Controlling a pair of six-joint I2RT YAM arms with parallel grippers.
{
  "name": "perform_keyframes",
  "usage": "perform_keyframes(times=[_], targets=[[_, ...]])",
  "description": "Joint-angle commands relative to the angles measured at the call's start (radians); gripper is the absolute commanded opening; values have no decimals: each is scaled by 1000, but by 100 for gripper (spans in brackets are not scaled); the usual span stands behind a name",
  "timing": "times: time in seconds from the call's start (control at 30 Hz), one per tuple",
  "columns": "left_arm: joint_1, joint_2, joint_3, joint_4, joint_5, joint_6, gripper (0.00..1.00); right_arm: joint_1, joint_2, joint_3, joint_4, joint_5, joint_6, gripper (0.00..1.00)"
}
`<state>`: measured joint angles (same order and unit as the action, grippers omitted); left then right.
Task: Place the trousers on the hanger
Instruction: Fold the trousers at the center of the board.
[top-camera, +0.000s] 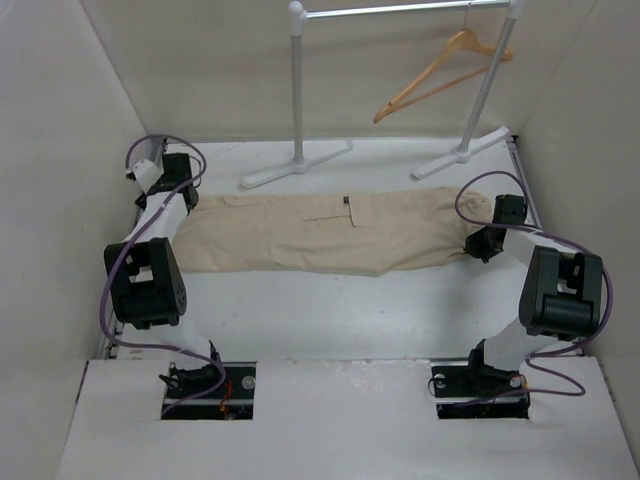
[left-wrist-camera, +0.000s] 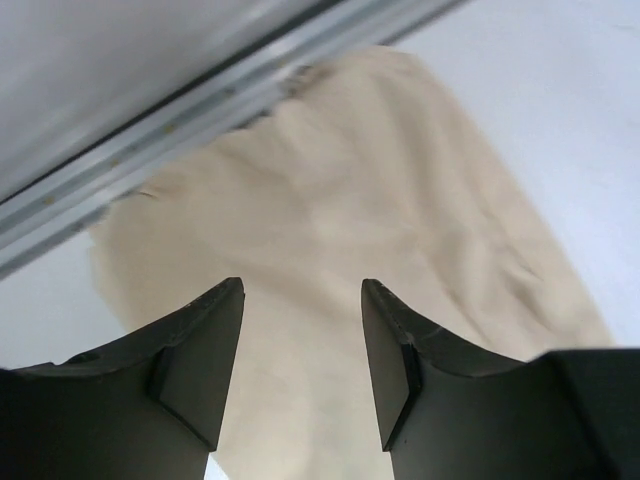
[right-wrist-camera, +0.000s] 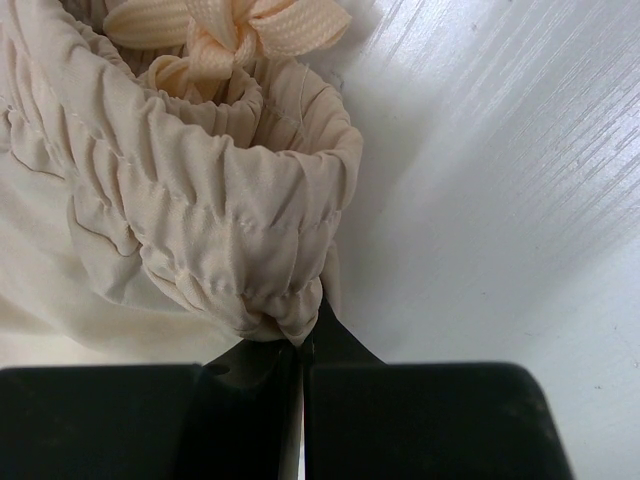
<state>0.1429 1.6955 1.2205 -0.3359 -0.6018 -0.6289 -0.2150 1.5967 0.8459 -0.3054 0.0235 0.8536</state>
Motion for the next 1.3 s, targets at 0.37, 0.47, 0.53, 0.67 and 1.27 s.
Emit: perform_keyframes(times=[0.37,0.47,0.53,0.67,1.27], targets=[[-433,-79,50,24,149,-92,44,56,-475,-1,-106,-112,-44,64],[-476,-68,50,37,148,-92,44,58,-492,13,-127,-103,-39,65],[-475,-62,40,41,151,-95,44,58,-509,15,-147,-91,-36,67],[-455,-57,8,66,171,-97,44,33,-506,12,-144,-85,-42,70],[-241,105,-38,106,203,-175,43,-166,-60,84,83,-102,28,59]])
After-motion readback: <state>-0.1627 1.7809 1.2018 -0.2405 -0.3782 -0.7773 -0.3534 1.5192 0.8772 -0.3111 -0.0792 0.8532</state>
